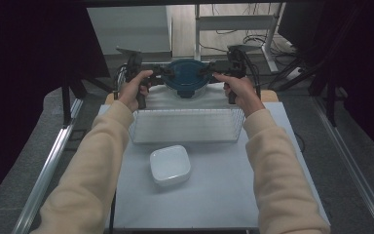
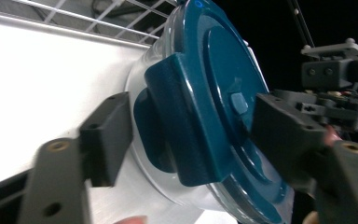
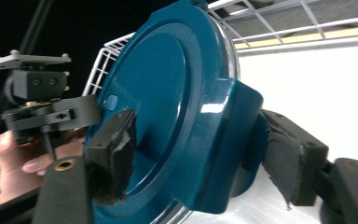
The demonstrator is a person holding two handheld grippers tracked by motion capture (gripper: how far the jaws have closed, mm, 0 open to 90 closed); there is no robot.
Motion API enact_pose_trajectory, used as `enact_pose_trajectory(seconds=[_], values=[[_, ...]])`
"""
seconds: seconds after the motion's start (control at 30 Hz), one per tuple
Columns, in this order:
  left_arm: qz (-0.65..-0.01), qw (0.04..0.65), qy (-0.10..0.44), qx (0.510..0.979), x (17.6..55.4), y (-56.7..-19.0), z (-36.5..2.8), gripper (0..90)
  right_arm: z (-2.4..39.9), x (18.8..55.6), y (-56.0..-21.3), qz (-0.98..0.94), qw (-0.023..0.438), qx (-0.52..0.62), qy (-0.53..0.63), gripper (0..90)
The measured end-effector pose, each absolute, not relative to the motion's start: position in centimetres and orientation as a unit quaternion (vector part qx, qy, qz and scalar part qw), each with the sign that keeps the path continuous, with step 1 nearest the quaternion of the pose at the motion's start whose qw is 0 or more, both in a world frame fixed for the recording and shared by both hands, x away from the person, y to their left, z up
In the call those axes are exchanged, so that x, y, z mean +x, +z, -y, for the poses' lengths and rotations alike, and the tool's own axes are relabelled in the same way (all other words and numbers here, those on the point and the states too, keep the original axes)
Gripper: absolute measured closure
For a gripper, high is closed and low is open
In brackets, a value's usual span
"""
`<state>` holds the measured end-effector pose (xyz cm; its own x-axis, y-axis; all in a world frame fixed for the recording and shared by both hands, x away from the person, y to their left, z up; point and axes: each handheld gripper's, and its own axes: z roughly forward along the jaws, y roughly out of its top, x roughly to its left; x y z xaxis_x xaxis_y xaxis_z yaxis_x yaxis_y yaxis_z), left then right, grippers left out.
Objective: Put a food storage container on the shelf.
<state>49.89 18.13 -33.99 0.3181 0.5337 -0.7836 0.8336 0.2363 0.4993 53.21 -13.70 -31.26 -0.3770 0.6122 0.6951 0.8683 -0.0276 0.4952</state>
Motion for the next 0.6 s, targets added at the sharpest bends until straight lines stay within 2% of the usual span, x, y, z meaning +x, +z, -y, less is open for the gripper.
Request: enact_pose_trajectory(seconds=[0.1, 0.23, 0.43, 0.6], values=[[-0.568, 0.539, -0.095, 0.615, 49.1, -33.7, -18.4, 20.7, 13.5, 52.6, -30.7, 0.685, 0.115, -0.543, -0.471, 16.1], [-0.552, 0.55, -0.056, 0.624, 47.2, -33.0, -19.0, 18.6, 13.7, 51.3, -29.3, 0.691, 0.047, -0.542, -0.476, 10.4], [-0.506, 0.538, 0.011, 0.674, 43.0, -31.9, -19.3, 19.3, 15.1, 47.7, -27.3, 0.727, -0.031, -0.483, -0.487, 10.6], [-0.473, 0.533, 0.044, 0.7, 39.3, -31.3, -19.4, 21.0, 16.7, 44.3, -27.6, 0.749, -0.062, -0.448, -0.485, 12.1]])
